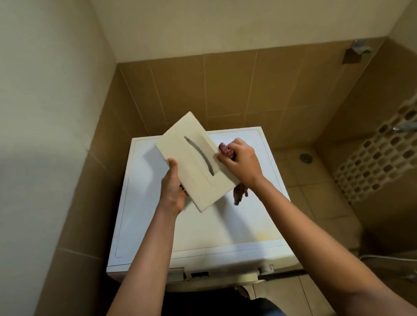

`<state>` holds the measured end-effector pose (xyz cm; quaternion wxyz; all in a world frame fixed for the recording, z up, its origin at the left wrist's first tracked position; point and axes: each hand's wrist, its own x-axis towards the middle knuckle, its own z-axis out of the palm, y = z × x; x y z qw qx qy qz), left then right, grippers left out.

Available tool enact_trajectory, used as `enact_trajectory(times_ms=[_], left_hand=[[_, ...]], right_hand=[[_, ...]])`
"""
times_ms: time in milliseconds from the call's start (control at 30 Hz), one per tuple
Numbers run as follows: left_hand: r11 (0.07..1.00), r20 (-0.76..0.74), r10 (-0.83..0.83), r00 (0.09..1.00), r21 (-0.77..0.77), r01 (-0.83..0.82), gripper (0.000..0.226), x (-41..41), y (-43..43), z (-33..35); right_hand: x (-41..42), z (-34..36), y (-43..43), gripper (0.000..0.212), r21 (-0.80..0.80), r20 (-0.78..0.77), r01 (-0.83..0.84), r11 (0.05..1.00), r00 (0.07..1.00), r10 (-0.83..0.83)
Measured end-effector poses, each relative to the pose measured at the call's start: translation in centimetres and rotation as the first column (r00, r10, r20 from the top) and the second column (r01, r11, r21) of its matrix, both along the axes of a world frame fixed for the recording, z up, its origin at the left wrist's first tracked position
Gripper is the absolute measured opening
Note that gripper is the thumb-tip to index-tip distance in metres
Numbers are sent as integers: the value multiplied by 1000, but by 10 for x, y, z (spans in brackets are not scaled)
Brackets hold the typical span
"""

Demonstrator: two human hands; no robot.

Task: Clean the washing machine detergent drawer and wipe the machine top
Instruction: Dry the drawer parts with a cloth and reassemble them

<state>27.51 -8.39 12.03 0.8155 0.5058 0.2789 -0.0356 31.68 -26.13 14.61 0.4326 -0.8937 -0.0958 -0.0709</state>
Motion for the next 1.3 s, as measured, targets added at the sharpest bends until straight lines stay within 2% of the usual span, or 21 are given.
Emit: enact_trajectory(times_ms=[100, 167, 267, 333, 400, 500, 600, 733, 833, 1000, 1133, 1200, 1300], left_hand=[[992, -1, 55, 998, 113, -54, 31, 1, -11, -1], [982, -26, 57, 998, 183, -51, 28, 5, -12, 1], [957, -44, 30, 999, 291, -15, 33, 10, -10, -1], [927, -55, 23, 998, 376, 0, 34, 10, -10, -5], [888, -69, 34, 997, 460, 2, 32, 10, -11, -9], [857, -72, 72, 995, 514, -25, 34, 13, -13, -8], [833, -91, 66, 994, 553, -5, 35, 19, -14, -6], [831, -77, 59, 995, 556, -6, 45, 22, -14, -6], [847, -83, 43, 996, 532, 7, 45, 23, -12, -5], [806, -106, -7, 994, 588, 68, 55, 19, -13, -2], [819, -131, -32, 991, 565, 101, 45, 20, -15, 1], [837, -153, -10, 988, 539, 92, 49, 22, -12, 2], [843, -151, 29, 988, 534, 56, 59, 25, -11, 3]], right_hand=[[6, 5, 1, 43, 177, -196, 125, 976, 976, -90], [7, 3, -1, 48, 238, -309, 190, 953, 945, -111], [1, -4, -5, 46, 164, -338, 233, 959, 926, -168], [-9, -11, -6, 40, -4, -200, 267, 964, 944, -263], [-18, -18, -5, 31, -107, 9, 280, 954, 960, -280], [-31, -22, 1, 24, -183, 196, 132, 974, 976, -95], [-45, -21, 12, 27, -433, 325, -44, 901, 924, 201], [-53, -14, 22, 52, -608, 149, -298, 736, 868, 474], [-42, -8, 30, 61, -653, 30, -392, 648, 841, 540], [0, -2, 52, 51, -630, -67, -327, 704, 927, 370], [44, 2, 73, 50, -593, -147, -266, 760, 964, 223], [50, 1, 80, 50, -579, -166, -284, 764, 959, 231], [28, -4, 77, 54, -533, -105, -329, 780, 940, 325]])
